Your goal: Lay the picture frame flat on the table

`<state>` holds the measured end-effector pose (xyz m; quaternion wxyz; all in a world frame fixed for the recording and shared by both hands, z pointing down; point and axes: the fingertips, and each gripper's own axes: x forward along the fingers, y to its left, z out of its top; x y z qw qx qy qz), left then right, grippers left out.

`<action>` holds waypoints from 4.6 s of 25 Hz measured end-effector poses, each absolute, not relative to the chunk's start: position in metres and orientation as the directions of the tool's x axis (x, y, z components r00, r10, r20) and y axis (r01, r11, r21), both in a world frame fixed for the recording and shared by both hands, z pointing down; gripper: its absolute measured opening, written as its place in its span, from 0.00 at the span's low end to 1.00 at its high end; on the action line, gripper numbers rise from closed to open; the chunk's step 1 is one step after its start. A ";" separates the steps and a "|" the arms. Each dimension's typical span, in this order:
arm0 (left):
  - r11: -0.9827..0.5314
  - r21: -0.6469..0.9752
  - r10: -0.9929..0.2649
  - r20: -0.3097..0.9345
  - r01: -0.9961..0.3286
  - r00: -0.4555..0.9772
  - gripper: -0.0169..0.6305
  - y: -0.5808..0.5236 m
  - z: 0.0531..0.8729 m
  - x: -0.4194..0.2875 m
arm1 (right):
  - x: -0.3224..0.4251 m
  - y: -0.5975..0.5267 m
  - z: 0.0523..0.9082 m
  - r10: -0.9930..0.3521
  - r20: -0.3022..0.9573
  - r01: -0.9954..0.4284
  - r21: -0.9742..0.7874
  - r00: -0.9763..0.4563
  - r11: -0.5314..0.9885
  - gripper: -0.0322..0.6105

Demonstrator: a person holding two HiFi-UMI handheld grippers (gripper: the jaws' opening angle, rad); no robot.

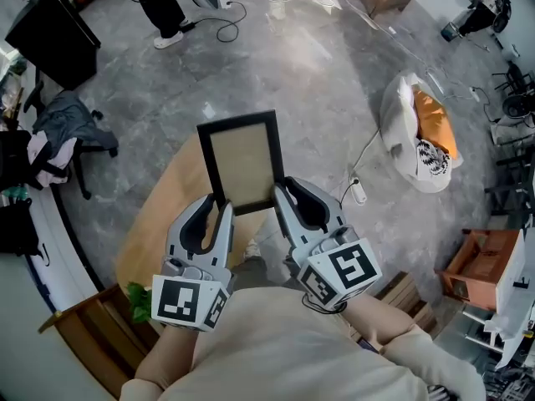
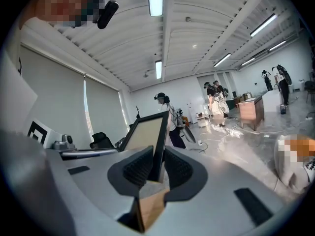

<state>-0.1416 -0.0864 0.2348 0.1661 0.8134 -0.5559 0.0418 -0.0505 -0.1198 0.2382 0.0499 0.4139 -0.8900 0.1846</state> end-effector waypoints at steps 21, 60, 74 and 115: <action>-0.218 0.332 -0.847 0.402 -0.918 0.347 0.17 -0.181 0.369 -0.180 | -0.087 -0.214 0.378 -0.633 0.456 -0.780 -0.371 -0.626 0.503 0.13; 0.012 0.507 -0.566 0.714 -0.862 0.412 0.17 -0.189 0.804 -0.152 | -0.061 -0.222 0.810 -0.315 0.797 -0.849 -0.423 -0.515 0.318 0.13; -0.012 0.450 -0.443 0.798 -0.893 0.408 0.17 -0.169 0.896 -0.148 | -0.057 -0.198 0.902 -0.224 0.855 -0.866 -0.393 -0.468 0.310 0.13; -0.145 0.312 -0.793 0.532 -0.939 0.299 0.07 -0.211 0.487 -0.160 | -0.043 -0.246 0.453 -0.583 0.493 -0.744 -0.233 -0.646 0.627 0.05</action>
